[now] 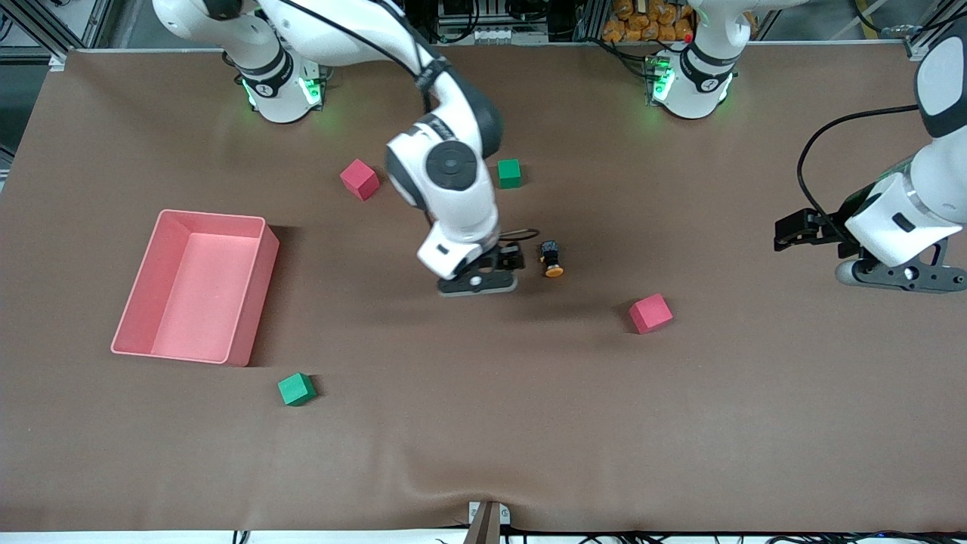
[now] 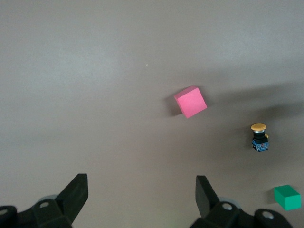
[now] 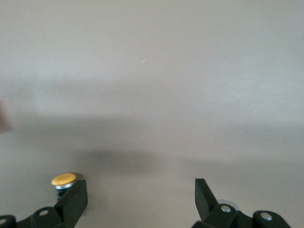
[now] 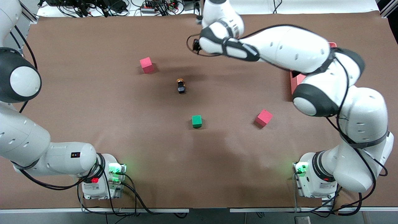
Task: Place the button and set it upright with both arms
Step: 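Set the button down and withdraw the right gripper while the left gripper reaches, then lower the left gripper over the button while the right gripper retracts, then close the left gripper on the button body and lift it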
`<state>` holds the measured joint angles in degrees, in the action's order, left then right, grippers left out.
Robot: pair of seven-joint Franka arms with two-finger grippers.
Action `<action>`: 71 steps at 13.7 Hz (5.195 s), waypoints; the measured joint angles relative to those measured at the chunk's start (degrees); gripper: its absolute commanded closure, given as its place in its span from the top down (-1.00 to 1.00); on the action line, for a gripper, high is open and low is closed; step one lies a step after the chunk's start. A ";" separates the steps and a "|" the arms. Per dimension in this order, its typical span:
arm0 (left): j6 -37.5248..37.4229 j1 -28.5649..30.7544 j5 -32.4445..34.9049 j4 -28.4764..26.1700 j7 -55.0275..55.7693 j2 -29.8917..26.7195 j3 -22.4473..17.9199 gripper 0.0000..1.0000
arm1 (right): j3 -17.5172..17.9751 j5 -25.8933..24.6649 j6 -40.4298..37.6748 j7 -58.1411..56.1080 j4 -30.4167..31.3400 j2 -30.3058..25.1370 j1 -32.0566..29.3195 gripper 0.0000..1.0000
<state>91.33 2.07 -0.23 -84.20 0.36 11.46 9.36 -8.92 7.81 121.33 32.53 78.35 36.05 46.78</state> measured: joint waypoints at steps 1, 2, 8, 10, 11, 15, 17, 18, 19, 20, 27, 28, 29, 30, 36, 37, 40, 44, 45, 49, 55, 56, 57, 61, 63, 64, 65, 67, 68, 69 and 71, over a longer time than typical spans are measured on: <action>0.55 -0.47 -0.03 -0.01 0.09 0.37 0.01 1.00 | -0.05 0.00 -0.34 -2.10 1.83 -2.00 -1.51 1.00; 0.91 -1.21 -0.08 -0.03 1.09 0.83 0.05 1.00 | -0.10 0.00 -0.51 -4.39 4.14 -4.11 -2.99 1.00; 1.84 -10.71 -0.58 -0.36 14.48 6.50 0.35 1.00 | -0.45 -0.03 -1.63 -19.07 19.64 -18.60 -14.74 1.00; 1.89 -12.31 -4.11 -0.46 17.23 9.07 0.34 1.00 | -0.48 -0.03 -4.27 -21.63 23.03 -23.15 -18.53 1.00; 1.92 -12.88 -5.89 -0.49 18.22 10.49 0.35 1.00 | -0.48 -0.03 -6.05 -21.98 23.87 -24.87 -19.92 1.00; 2.05 -16.03 -11.59 -0.56 21.61 16.39 0.35 1.00 | -0.43 -0.07 -11.59 -25.15 24.75 -29.22 -24.82 1.00; 2.16 -18.18 -12.85 -0.56 23.59 19.75 0.38 1.00 | -0.45 -0.07 -13.72 -29.14 24.85 -30.53 -28.03 1.00; 2.55 -19.65 -13.00 -0.40 24.73 21.23 0.37 1.00 | -0.46 -0.07 -14.77 -30.30 24.88 -31.07 -29.05 1.00; 3.01 -21.02 -13.03 0.03 25.76 22.54 0.39 1.00 | -0.45 -0.07 -15.37 -30.84 24.91 -31.54 -29.48 1.00; 3.22 -22.01 -13.03 0.61 26.27 23.62 0.40 1.00 | -0.42 -0.07 -15.67 -30.88 24.92 -31.92 -29.52 1.00; 8.51 -25.81 -13.05 2.03 32.74 29.74 0.40 0.74 | -0.43 -0.11 -18.94 -36.34 24.93 -33.90 -34.62 1.00; 8.69 -26.18 -13.05 2.09 33.47 30.44 0.40 0.73 | -0.43 -0.11 -18.98 -36.59 24.93 -34.01 -34.90 1.00; 8.71 -26.42 -13.05 2.10 34.63 31.14 0.40 0.73 | -0.42 -0.11 -19.05 -36.62 24.93 -34.09 -34.94 1.00; 8.72 -26.55 -13.05 2.11 35.63 31.75 0.40 0.73 | -0.39 -0.11 -19.25 -36.62 24.91 -34.18 -34.94 1.00; 8.72 -26.99 -14.03 2.10 36.64 33.76 0.40 0.59 | -0.46 -1.56 -25.68 -36.62 22.36 -34.94 -36.21 1.00; 8.78 -27.06 -14.31 2.09 36.67 34.30 0.40 0.57 | -0.50 -1.83 -26.99 -36.64 21.76 -35.13 -36.83 1.00; 9.80 -27.18 -14.54 2.10 36.69 35.79 0.40 0.48 | -0.70 -2.30 -30.12 -37.64 20.05 -36.03 -38.94 1.00; 9.98 -27.32 -14.57 2.11 36.74 36.56 0.40 0.43 | -0.70 -2.74 -32.93 -38.63 16.79 -36.42 -41.23 1.00; 10.03 -27.55 -14.57 2.11 36.74 36.64 0.39 0.42 | -0.63 -3.15 -33.78 -38.63 16.09 -36.44 -41.59 1.00; 10.58 -28.82 -14.57 2.12 37.04 36.85 0.28 0.38 | 4.72 -4.56 -37.03 -38.66 12.55 -36.48 -47.03 1.00; 10.42 -27.55 -14.57 2.90 37.04 36.84 -0.50 0.36 | 6.29 -4.87 -37.72 -38.66 12.18 -36.47 -48.09 1.00; 10.28 -27.18 -14.57 2.91 37.04 36.84 -0.50 0.36 | 6.34 -4.88 -37.73 -38.66 12.15 -36.47 -48.08 1.00; 10.15 -27.01 -14.57 2.91 37.04 36.85 -0.50 0.34 | 6.40 -4.92 -37.73 -38.66 12.15 -36.47 -48.08 1.00; 10.05 -27.03 -15.38 2.91 37.04 36.84 -0.45 0.28 | 6.47 -5.47 -37.72 -38.66 12.15 -36.47 -48.08 1.00; 10.04 -27.09 -16.49 2.91 37.04 36.85 -0.44 0.27 | 6.47 -5.56 -37.71 -38.66 12.15 -36.47 -48.09 1.00; 10.04 -27.13 -16.74 2.90 37.04 36.85 -0.44 0.26 | 6.47 -5.56 -37.70 -38.66 12.13 -36.47 -48.09 1.00; 10.03 -27.15 -16.77 2.89 37.04 36.85 -0.44 0.25 | 6.47 -5.56 -37.70 -38.66 12.13 -36.47 -48.09 1.00; 10.02 -27.16 -16.78 2.84 37.04 36.85 -0.45 0.23 | 6.47 -5.59 -37.70 -38.66 12.12 -36.47 -48.10 1.00; 10.01 -27.16 -16.78 2.82 37.04 36.85 -0.45 0.22 | 6.46 -5.61 -37.70 -38.66 12.07 -36.47 -48.15 1.00; 10.01 -27.16 -16.78 2.80 37.04 36.85 -0.45 0.22 | 6.44 -5.62 -37.70 -38.66 11.95 -36.47 -48.25 1.00; 9.98 -27.16 -16.78 2.67 37.04 36.90 -0.47 0.22 | 6.43 -5.62 -38.19 -38.65 11.70 -36.47 -48.40 1.00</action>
<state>101.31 -25.09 -17.01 -81.53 37.40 48.36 8.89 -2.49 2.19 83.14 -6.12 90.05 -0.42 -1.62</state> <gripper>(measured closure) 0.392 0.000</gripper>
